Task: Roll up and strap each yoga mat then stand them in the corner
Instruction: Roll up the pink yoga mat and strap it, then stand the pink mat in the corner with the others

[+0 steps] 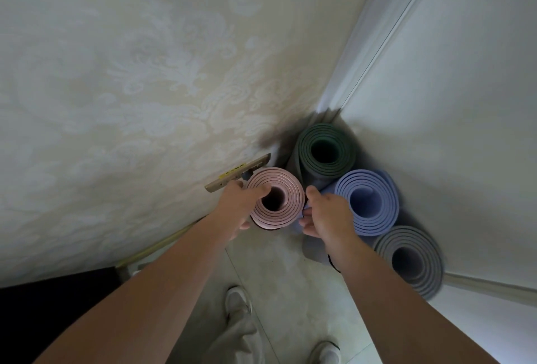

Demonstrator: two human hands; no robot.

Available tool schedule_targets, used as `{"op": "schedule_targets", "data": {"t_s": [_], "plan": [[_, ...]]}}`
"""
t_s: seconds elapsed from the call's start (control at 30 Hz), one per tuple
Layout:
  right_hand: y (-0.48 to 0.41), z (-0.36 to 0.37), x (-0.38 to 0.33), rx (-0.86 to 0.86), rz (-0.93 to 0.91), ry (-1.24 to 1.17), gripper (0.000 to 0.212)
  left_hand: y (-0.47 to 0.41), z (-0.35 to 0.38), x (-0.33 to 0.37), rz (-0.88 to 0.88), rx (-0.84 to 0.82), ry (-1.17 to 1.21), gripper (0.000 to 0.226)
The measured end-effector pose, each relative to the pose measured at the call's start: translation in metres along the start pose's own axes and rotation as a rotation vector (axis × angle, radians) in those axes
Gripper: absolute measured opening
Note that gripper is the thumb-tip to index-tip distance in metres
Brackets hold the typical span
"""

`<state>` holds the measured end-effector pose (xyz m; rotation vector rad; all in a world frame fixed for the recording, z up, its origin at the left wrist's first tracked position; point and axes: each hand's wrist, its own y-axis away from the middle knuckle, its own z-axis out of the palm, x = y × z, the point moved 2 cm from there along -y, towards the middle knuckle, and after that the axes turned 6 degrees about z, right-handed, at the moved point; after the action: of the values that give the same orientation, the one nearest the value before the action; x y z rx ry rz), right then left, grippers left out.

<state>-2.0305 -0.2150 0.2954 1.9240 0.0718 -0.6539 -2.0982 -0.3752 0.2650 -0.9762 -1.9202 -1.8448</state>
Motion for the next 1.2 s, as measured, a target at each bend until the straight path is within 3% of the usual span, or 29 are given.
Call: {"op": "schedule_targets", "data": {"t_s": [0.17, 0.23, 0.3, 0.4, 0.5, 0.63, 0.9, 1.03, 1.2], "plan": [[0.016, -0.013, 0.002, 0.017, -0.041, 0.036, 0.027, 0.007, -0.011, -0.004, 0.105, 0.048, -0.039, 0.083], [0.027, -0.021, 0.004, 0.020, -0.047, 0.025, 0.026, 0.016, -0.020, -0.007, 0.091, 0.079, -0.045, 0.066], [0.046, -0.029, 0.007, 0.017, -0.067, 0.021, 0.027, 0.048, -0.027, 0.000, 0.087, 0.105, -0.015, 0.028], [0.086, -0.044, 0.009, -0.030, -0.114, 0.032, 0.028, 0.112, -0.037, 0.013, 0.121, 0.134, 0.005, 0.035], [0.140, -0.070, 0.015, -0.094, -0.189, 0.037, 0.029, 0.196, -0.050, 0.027, 0.217, 0.141, 0.029, 0.009], [0.227, -0.120, 0.032, -0.138, -0.289, 0.035, 0.027, 0.310, -0.057, 0.034, 0.351, 0.150, 0.039, 0.003], [0.377, -0.204, 0.129, -0.185, -0.255, -0.065, 0.018, 0.497, -0.028, 0.012, 0.519, -0.106, -0.045, 0.008], [0.426, -0.233, 0.191, -0.048, -0.330, -0.069, 0.019, 0.548, -0.013, -0.016, 0.592, -0.229, -0.133, 0.021], [0.473, -0.258, 0.289, 0.118, -0.356, -0.116, 0.028, 0.597, 0.019, -0.074, 0.555, -0.396, -0.191, 0.007]]}}
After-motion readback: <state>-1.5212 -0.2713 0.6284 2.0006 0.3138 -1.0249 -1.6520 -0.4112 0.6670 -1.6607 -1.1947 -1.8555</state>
